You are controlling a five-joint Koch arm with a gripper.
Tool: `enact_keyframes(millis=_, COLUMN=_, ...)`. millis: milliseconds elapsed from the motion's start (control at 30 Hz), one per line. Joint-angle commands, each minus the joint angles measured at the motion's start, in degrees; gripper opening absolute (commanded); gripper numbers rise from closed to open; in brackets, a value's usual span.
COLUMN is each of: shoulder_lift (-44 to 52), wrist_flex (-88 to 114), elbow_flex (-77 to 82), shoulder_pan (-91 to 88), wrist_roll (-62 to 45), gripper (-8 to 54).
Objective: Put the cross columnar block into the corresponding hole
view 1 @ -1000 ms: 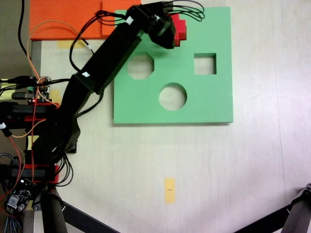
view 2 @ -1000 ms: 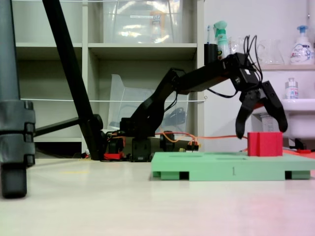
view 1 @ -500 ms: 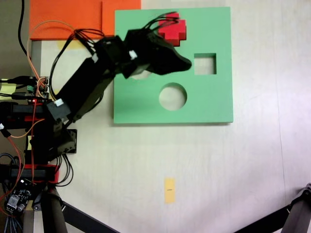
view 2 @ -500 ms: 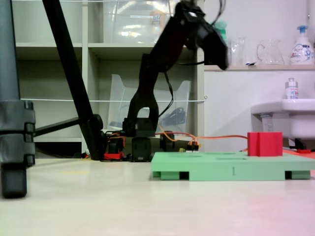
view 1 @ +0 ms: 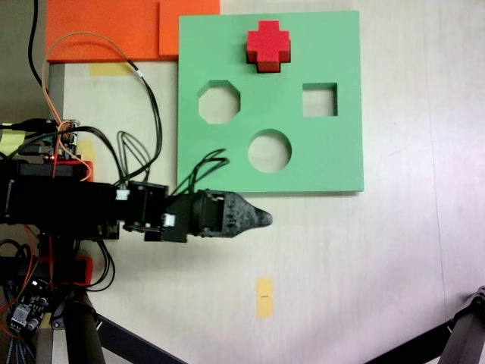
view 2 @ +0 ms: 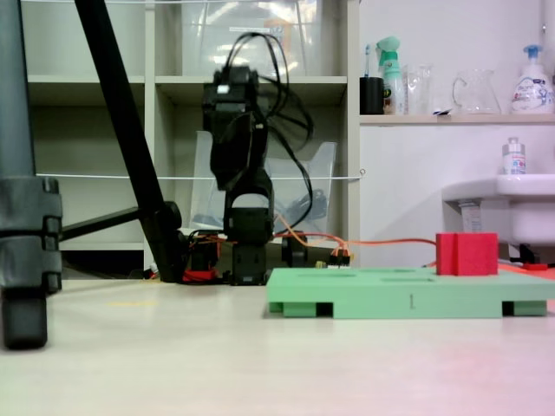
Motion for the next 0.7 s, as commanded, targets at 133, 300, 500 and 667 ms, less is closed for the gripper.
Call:
enact_keyframes(millis=133, shoulder_lift=14.24, wrist_flex=-19.25, elbow_flex=17.05, shoulder_pan=0.00, wrist_roll=-0.26, gripper=35.9)
enact_keyframes(millis=300, shoulder_lift=15.91, wrist_flex=-20.13, elbow_flex=31.20, shoulder_pan=-3.16, wrist_roll=4.31, gripper=37.5)
enact_keyframes(millis=500, shoulder_lift=15.73, wrist_flex=-47.29, elbow_flex=51.94, shoulder_pan=-6.42, wrist_roll=7.47, gripper=36.7)
enact_keyframes(millis=667, shoulder_lift=15.73, wrist_flex=-58.62, elbow_flex=64.25, shoulder_pan=-9.05, wrist_roll=7.29, gripper=35.2)
